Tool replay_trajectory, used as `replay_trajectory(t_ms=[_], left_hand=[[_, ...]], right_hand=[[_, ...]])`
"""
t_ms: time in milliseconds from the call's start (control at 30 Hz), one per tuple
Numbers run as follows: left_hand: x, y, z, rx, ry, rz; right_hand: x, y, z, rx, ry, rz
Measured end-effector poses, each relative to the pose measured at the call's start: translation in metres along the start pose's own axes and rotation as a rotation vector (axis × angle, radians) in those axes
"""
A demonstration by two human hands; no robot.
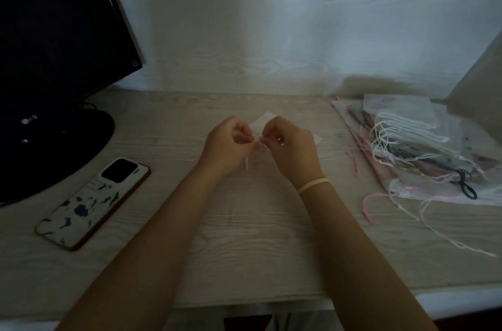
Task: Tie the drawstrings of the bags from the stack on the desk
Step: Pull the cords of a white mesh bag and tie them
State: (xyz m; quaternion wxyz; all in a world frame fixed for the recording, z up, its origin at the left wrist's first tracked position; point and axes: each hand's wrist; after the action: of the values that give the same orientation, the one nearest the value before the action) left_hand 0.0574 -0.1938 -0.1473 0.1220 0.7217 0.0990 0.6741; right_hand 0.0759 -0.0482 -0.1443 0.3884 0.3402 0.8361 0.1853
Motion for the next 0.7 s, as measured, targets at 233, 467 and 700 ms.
replay_trajectory(t_ms=[233,467,700], left_hand=[[-0.001,0.0,-0.001,0.074,-0.083,-0.072],[-0.002,0.001,0.001,0.119,-0.156,-0.255],[0.0,-0.003,0.002,0.106,-0.246,-0.23]], right_hand=[[0.005,-0.007,-0.002,-0.094,0.191,0.218],[0.005,-0.005,0.001,-0.169,0.18,0.152],[0.002,0.006,-0.002,-0.245,-0.395,-0.604]])
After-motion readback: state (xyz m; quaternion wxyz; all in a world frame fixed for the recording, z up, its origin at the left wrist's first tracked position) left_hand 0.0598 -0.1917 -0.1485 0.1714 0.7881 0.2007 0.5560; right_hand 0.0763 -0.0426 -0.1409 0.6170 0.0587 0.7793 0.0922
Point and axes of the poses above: each hand's wrist, its own z-axis away from the middle knuckle, its own y-axis out of the back of the hand, x = y × z, and after that the axes turned 8 degrees about y, right-handed
